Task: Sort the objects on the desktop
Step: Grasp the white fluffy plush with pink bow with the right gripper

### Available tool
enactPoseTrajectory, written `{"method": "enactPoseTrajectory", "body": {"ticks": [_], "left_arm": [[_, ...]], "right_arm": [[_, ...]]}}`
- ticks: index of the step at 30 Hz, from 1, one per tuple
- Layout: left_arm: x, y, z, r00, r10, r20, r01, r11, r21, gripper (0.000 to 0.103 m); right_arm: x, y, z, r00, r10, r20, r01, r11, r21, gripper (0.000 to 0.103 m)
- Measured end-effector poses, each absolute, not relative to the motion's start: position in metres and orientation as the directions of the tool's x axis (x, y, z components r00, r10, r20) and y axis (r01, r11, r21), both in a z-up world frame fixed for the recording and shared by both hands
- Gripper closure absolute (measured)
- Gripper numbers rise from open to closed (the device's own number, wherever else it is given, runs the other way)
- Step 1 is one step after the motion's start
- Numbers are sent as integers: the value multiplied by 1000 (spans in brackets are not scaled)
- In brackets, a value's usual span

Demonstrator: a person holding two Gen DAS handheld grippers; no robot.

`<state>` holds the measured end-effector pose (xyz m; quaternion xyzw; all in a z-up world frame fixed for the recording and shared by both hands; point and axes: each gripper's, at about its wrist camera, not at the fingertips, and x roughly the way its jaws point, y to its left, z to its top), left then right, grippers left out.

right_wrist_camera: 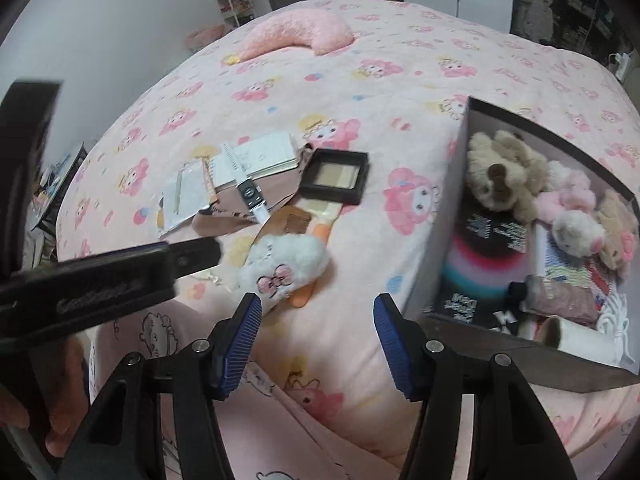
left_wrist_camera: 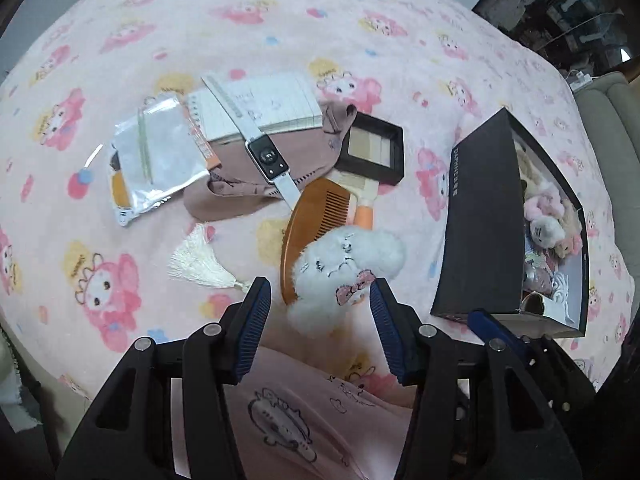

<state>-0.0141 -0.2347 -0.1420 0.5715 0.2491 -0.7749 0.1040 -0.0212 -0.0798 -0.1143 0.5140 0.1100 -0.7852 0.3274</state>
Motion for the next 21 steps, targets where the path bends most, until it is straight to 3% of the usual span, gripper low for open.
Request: {"method": "enactPoseTrajectory", "body": {"ticks": [4, 10, 16, 21], "left_arm": [[-11, -251, -145, -322, 138, -937, 420, -866, -271, 51], [8, -290, -150, -367, 155, -917, 461, -826, -324, 51], [20, -321, -162, -354, 122, -927, 517, -801, -303, 51], [19, -329, -171, -345, 165, -924, 492, -807, -327, 51]], "right_arm": [[-29, -105, -150, -203, -340, -918, 646, -751, 136, 48], [-53, -135, -197, 14, -348, -937, 601, -746, 286, 50], [-58, -165, -202, 70, -394, -917, 567, -740, 361, 50], [-47, -154, -176, 36, -453, -891, 608, -697, 379, 50]]}}
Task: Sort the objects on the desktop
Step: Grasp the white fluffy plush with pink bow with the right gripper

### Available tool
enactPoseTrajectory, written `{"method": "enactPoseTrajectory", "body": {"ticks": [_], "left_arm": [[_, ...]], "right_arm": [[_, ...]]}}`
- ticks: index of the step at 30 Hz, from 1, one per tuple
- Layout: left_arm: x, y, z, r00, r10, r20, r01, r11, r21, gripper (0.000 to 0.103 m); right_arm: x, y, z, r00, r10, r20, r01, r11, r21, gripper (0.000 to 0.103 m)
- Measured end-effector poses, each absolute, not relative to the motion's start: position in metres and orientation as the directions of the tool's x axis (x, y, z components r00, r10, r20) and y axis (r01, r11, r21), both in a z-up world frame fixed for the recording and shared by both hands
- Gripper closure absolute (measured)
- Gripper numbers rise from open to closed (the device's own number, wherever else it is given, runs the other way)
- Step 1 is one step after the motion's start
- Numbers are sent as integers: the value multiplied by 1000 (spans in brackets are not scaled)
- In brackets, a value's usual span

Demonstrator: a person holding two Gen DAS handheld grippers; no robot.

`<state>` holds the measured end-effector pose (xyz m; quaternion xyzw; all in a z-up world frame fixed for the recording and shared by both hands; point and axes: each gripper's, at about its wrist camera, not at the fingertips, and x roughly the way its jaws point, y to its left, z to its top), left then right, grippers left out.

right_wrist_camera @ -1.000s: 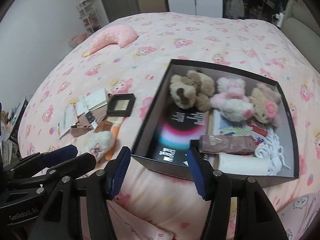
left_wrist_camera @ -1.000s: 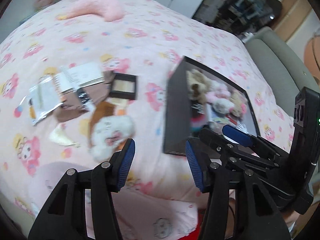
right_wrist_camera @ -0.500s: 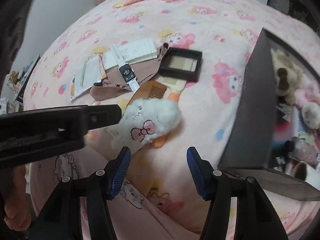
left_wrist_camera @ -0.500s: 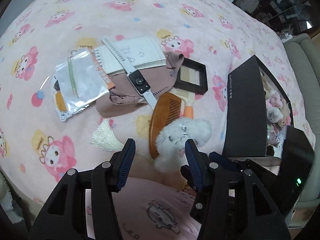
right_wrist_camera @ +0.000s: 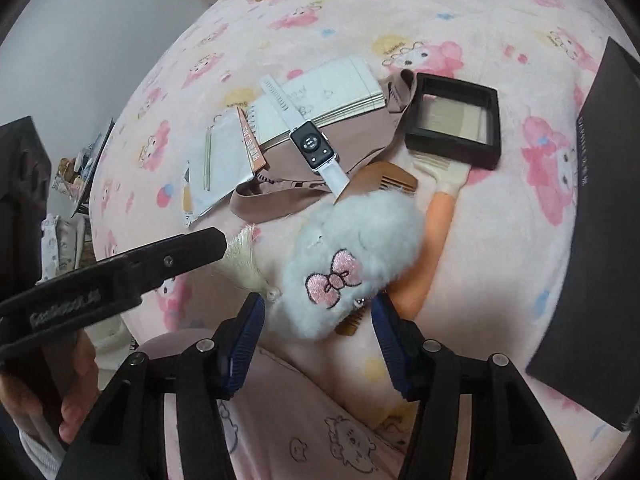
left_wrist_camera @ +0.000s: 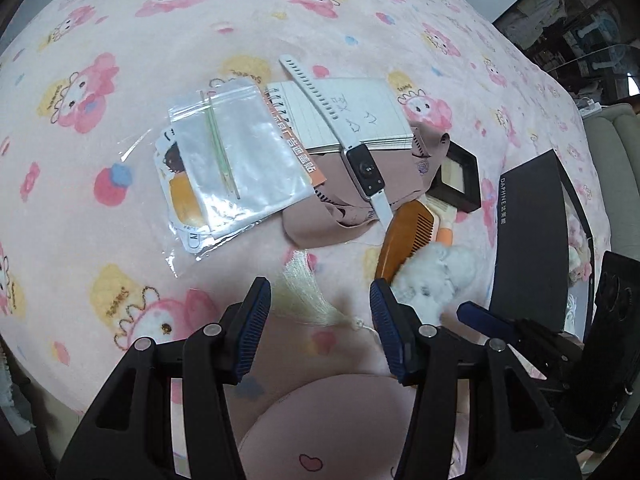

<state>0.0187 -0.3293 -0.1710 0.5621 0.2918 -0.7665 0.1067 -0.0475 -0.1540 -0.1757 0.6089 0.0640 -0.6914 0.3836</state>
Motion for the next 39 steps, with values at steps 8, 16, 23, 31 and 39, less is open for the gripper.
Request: {"method": "enactPoseTrajectory", "body": {"ticks": [8, 16, 23, 31, 39], "left_arm": [[19, -331, -182, -370, 216, -904, 499, -775, -389, 51], [33, -346, -175, -411, 232, -882, 498, -753, -430, 51], [13, -327, -201, -336, 409, -848, 338, -788, -514, 51], [1, -318, -209, -274, 361, -891, 297, -850, -436, 70], [30, -350, -184, -392, 249, -886, 405, -818, -409, 79]], "right_arm": [[-58, -166, -216, 210, -449, -868, 516, -703, 489, 66], [-48, -176, -193, 184, -525, -831, 570, -632, 526, 67], [-79, -146, -153, -115, -500, -858, 580, -735, 350, 67], [-105, -209, -185, -26, -498, -867, 627, -683, 374, 67], [-75, -206, -196, 45, -459, -888, 634, -674, 380, 84]]}}
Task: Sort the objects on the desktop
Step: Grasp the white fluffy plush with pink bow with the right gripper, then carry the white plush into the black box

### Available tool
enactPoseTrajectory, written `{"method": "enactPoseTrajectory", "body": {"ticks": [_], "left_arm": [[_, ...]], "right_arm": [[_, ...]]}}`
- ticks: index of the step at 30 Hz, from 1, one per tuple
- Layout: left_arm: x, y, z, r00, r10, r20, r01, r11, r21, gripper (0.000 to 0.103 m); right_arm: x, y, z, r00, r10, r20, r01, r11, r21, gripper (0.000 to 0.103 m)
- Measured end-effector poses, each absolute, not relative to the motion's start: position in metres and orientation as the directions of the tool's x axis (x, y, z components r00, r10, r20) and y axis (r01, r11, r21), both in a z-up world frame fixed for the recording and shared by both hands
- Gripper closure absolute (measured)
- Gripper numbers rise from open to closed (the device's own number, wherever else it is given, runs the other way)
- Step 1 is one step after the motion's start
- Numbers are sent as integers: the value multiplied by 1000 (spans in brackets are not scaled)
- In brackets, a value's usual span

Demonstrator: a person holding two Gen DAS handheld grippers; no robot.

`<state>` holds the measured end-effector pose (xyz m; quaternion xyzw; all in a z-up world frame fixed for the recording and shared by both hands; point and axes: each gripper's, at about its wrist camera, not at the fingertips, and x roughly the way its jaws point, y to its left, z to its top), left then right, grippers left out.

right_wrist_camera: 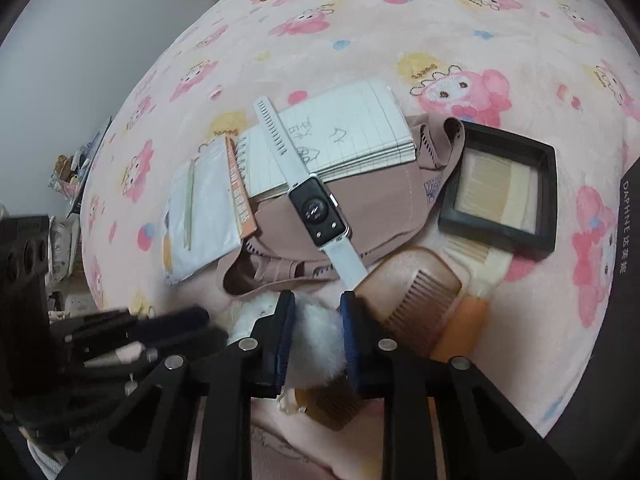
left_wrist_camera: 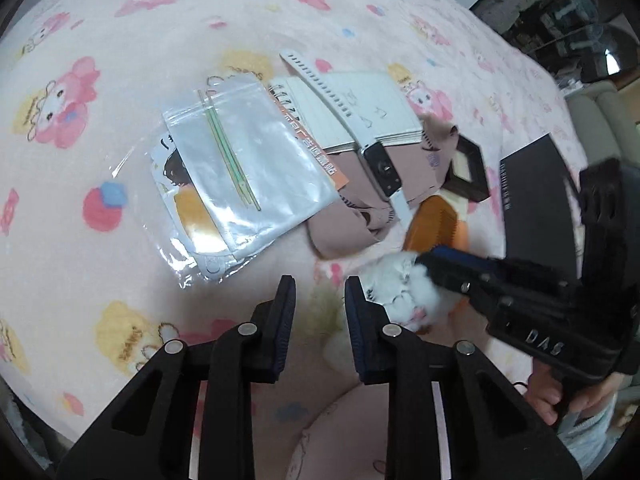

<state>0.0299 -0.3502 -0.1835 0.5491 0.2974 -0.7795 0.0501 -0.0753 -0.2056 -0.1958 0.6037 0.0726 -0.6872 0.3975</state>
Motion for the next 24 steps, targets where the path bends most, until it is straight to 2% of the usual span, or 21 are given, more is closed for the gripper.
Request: {"method": "enactPoseTrajectory", "body": {"ticks": [3, 4, 6, 9, 12, 14, 18, 24], "left_arm": [[48, -351, -182, -433, 332, -838, 383, -774, -505, 74], [51, -349, -186, -427, 359, -830, 380, -762, -524, 67], [52, -347, -200, -420, 449, -789, 368, -711, -600, 58], [46, -344, -218, -417, 548, -726, 352, -639, -684, 58], [46, -346, -224, -412, 506, -758, 402, -645, -650, 58], [46, -348, -221, -427, 476, -769, 412, -654, -634, 58], [42, -347, -212, -449, 400, -799, 418, -696, -584, 58], [36, -350, -225, -446, 432, -784, 440, -657, -612, 58]], "right_arm": [[-57, -186, -189, 30, -442, -897, 643, -678, 356, 84], [-53, -178, -189, 21, -430, -903, 645, -684, 340, 84], [-48, -169, -195, 15, -393, -919, 640, -703, 311, 84], [-51, -163, -207, 53, -414, -909, 602, -713, 360, 83], [-53, -159, -207, 91, -452, -887, 564, -711, 420, 76], [-52, -152, -204, 113, -476, -872, 553, -699, 454, 60], [-48, -142, -204, 155, -507, -848, 525, -685, 505, 59], [-48, -167, -220, 178, -517, -837, 501, -685, 529, 59]]}}
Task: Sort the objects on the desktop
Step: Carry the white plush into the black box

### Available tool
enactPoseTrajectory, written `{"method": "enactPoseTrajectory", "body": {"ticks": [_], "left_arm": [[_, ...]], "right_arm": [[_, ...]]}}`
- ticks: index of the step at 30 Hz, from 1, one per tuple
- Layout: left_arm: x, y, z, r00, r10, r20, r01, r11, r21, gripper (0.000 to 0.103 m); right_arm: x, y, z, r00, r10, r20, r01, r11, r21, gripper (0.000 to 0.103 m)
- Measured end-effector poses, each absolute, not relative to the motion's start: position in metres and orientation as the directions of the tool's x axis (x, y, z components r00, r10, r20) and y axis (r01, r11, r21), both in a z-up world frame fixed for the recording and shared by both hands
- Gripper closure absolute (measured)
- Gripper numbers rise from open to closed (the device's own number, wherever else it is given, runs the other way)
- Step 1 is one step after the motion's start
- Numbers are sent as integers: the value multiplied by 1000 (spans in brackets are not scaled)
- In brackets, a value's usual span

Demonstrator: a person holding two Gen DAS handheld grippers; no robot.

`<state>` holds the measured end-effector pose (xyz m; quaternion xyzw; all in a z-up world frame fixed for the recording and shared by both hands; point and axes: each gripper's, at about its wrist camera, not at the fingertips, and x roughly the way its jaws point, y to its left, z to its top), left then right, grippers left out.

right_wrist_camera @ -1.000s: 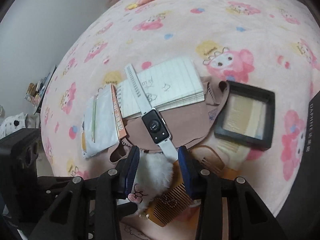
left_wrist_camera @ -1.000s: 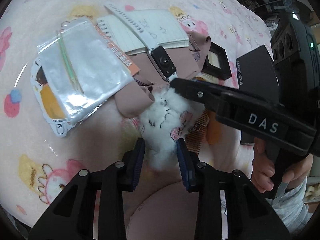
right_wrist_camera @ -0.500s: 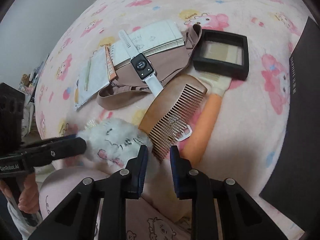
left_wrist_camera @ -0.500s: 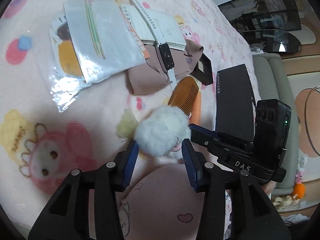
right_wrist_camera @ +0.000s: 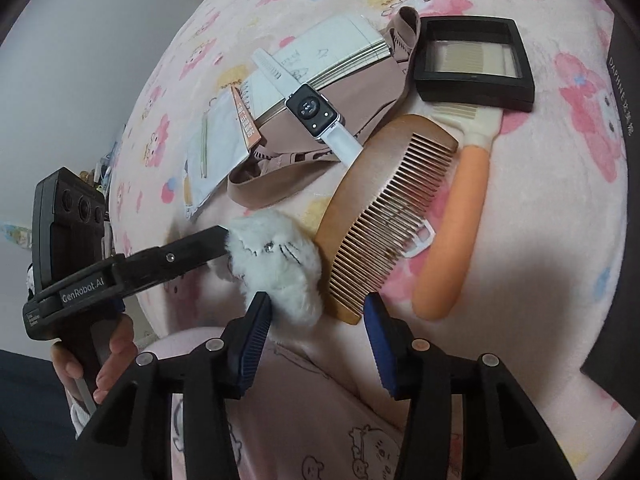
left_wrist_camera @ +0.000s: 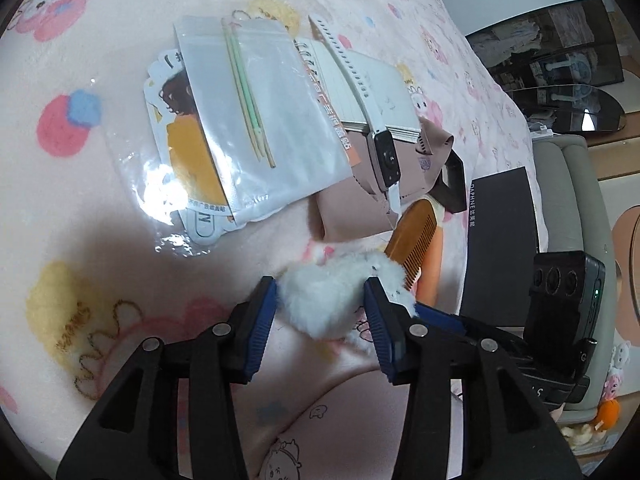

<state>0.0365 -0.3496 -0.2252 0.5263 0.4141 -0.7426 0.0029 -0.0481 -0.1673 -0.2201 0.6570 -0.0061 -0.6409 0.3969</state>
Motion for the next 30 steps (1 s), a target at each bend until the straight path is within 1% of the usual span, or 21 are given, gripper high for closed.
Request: {"method": "enactPoseTrajectory", "body": {"ticks": [1, 2, 3, 4, 5, 7, 15, 22, 23, 25, 26, 28, 30], "left_arm": [[36, -350, -224, -449, 443, -776, 433, -652, -623, 59], [38, -348, -222, -450, 443, -775, 428, -655, -623, 60], [42, -347, -218, -449, 429, -784, 428, -667, -610, 63], [43, -345, -214, -452, 423, -786, 426, -671, -606, 66], [44, -343, -209, -463, 430, -775, 417, -666, -618, 67], [45, -335, -194, -482, 426, -765, 389, -679, -623, 70], [45, -295, -141, -528, 383, -758, 317, -739, -594, 71], [22, -226, -87, -580, 420, -698, 182, -768, -614, 73], [14, -213, -81, -584, 439, -683, 151, -768, -622, 73], [-2, -191, -78, -579, 526, -623, 102, -711, -696, 70], [-12, -177, -77, -558, 562, -611, 76, -698, -712, 70], [-31, -149, -76, -529, 579, -620, 47, -710, -703, 70], [-51, -123, -72, -517, 586, -624, 21, -720, -693, 71]], "right_arm": [[-50, -169, -221, 170, -519, -838, 495, -690, 528, 60], [-51, -170, -221, 169, -527, -833, 494, -686, 534, 64], [-51, -170, -221, 172, -532, -829, 489, -684, 541, 68], [-50, -172, -221, 180, -527, -830, 489, -684, 541, 73], [-47, -173, -218, 186, -529, -828, 497, -677, 543, 76], [-44, -170, -210, 187, -556, -810, 497, -658, 566, 76], [-43, -137, -163, 110, -617, -779, 498, -644, 581, 76], [-51, -67, -106, -22, -666, -746, 495, -655, 571, 76], [-53, -56, -98, -50, -670, -741, 494, -661, 564, 76], [-60, -30, -81, -114, -668, -736, 489, -682, 543, 76], [-64, -15, -73, -153, -663, -733, 486, -696, 528, 76], [-74, 13, -59, -226, -655, -722, 482, -719, 501, 76], [-86, 39, -53, -221, -686, -693, 469, -698, 541, 76]]}}
